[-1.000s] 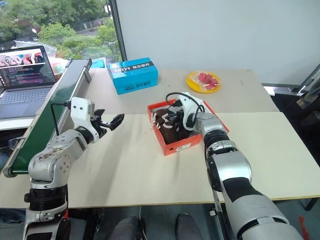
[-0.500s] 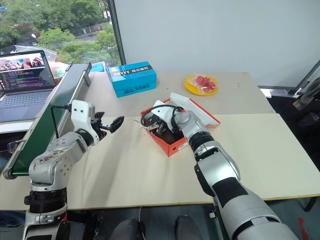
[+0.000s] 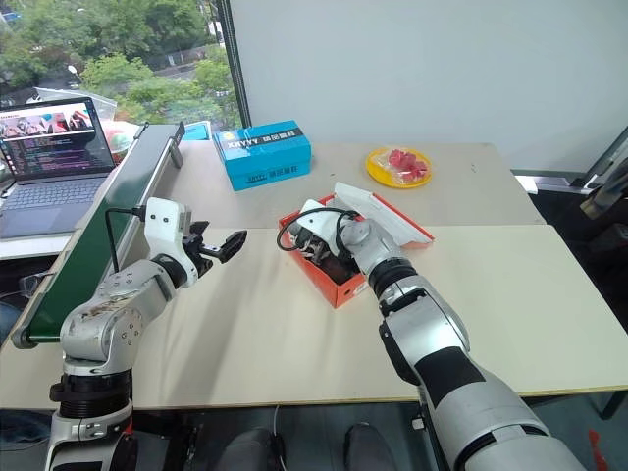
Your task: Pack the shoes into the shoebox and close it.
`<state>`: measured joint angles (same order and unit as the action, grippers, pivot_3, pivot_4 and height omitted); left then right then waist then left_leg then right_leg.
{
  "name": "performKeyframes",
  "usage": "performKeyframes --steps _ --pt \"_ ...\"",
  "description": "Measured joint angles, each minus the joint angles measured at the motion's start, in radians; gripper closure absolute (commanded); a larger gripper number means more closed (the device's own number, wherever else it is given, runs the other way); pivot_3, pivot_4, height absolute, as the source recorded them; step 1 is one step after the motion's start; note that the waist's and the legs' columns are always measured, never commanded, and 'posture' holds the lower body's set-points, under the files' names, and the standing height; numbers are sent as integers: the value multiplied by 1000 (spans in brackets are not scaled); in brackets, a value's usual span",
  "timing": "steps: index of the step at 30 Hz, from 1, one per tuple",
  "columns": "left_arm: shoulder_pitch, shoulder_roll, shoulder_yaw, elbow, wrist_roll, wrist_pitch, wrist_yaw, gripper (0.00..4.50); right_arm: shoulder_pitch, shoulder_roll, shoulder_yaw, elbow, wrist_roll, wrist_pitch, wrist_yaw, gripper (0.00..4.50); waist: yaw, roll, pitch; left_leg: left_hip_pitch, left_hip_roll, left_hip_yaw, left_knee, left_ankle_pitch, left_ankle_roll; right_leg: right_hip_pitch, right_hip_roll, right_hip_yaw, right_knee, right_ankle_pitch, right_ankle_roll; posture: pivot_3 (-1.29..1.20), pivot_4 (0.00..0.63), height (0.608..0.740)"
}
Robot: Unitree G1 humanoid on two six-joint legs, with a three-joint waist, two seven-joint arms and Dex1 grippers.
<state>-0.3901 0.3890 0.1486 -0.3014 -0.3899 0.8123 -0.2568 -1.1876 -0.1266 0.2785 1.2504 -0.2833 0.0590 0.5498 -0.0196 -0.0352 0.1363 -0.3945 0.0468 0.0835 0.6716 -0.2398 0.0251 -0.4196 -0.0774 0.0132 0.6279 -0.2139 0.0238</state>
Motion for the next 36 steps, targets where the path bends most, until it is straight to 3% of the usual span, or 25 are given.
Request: performKeyframes --steps 4,8,9,15,18,22,25,30,36 --pt "0 0 -2 0 0 0 0 0 4 -1 -57 20 33 7 -40 1767 5 1 1 -4 0 0 0 0 0 -4 0 0 -1 0 0 0 150 740" --pt "0 0 -9 0 0 0 -1 0 -1 -17 -120 23 77 17 -52 250 5 3 3 -9 0 -1 0 0 0 -7 0 -1 -2 0 0 0 150 740" --pt "0 0 -11 0 0 0 -1 0 -3 -21 -134 23 87 23 -50 58 4 3 3 -9 0 -1 0 0 0 -7 0 -1 -2 0 0 0 150 740" --pt "-5 14 -19 0 0 0 -22 0 -10 -91 -225 -127 195 176 61 58 1 5 8 -13 0 -1 0 0 0 -11 1 0 -2 0 0 0 150 740" --pt "-22 58 -59 5 -1 0 -82 0 40 -164 -277 -461 306 417 166 58 4 5 8 -21 0 -1 0 0 0 -19 2 0 2 0 0 0 150 740" --pt "-43 114 -100 18 0 -4 -167 0 158 -243 -302 -782 378 639 199 58 8 5 8 -22 0 0 1 0 0 -19 1 -1 0 0 0 0 150 740" --pt "-69 143 -148 49 2 -11 -242 0 280 -300 -314 -945 406 772 187 750 10 4 8 -23 -2 1 2 0 1 -19 1 -1 -1 0 1 0 150 740" --pt "-142 162 -224 116 15 -58 -357 0 495 -381 -405 -1180 417 925 80 2521 13 4 9 -24 -2 3 4 0 1 -19 2 -1 -1 0 1 0 150 740" --pt "-196 146 -268 202 47 -115 -413 0 680 -351 -472 -1364 425 1032 -41 4479 -1 4 9 -23 -2 3 5 0 1 -20 4 1 1 0 1 0 150 740"
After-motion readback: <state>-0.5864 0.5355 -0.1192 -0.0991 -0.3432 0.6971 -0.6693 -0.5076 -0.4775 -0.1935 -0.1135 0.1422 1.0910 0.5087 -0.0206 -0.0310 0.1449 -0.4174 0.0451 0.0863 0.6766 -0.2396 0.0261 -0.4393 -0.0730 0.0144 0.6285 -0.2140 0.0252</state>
